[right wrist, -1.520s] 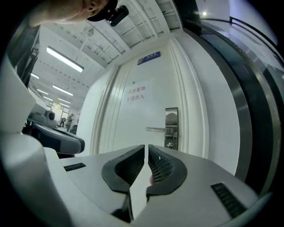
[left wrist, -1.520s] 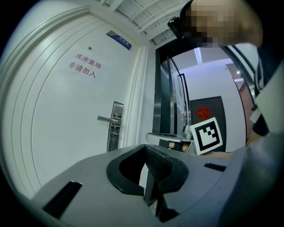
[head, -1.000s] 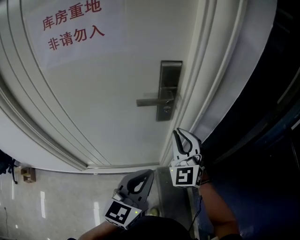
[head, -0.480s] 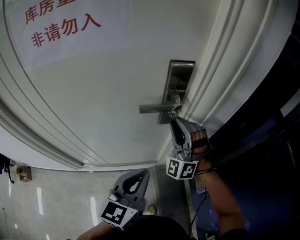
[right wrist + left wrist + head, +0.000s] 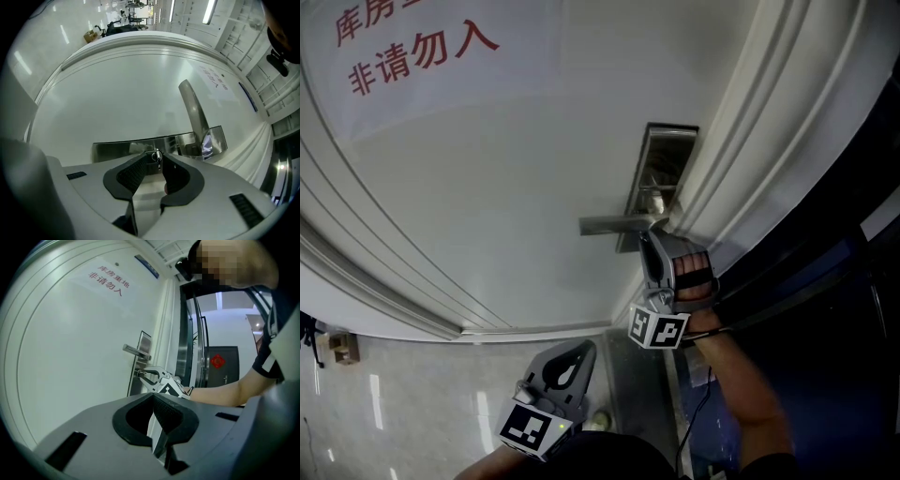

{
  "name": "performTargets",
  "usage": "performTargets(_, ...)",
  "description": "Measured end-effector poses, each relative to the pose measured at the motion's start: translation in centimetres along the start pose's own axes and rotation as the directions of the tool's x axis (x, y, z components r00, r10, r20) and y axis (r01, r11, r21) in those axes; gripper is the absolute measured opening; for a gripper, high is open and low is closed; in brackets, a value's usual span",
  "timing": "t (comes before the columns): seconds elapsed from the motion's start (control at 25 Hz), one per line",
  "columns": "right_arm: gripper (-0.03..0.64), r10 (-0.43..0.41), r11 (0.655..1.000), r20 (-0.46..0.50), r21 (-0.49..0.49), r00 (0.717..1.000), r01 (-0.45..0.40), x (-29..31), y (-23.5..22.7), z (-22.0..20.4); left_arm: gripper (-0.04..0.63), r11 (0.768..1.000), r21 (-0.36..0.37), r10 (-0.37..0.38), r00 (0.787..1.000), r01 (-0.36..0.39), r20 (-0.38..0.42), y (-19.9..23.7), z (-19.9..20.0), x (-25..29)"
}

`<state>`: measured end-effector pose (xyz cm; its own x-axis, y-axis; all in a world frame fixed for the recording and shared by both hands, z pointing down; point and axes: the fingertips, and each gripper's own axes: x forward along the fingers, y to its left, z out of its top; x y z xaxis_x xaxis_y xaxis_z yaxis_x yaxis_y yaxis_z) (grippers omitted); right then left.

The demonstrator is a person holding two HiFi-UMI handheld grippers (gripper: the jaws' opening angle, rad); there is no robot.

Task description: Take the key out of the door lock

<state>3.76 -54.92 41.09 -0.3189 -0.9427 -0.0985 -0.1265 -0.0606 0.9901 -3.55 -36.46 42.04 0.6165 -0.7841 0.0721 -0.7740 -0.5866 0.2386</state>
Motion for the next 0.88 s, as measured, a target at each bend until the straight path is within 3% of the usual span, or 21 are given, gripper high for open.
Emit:
performTargets(0.24,0.031,-0.057,0.998,0.006,-0.036,0.998,0.057,0.46,-0.54,0.03,0.006,1.000,-0.007,0.014,1.000,-0.014,-0.003,0.57,-0.23,-0.08)
performTargets(0.88,0.026,-0.043,0.985,0.003,-0.166,0.999,0.042,-0.18,-0.36,0.15,0.006,1.000,-0.010,0.023,1.000,-0.023,0.003,0.04,-0.43,-0.71)
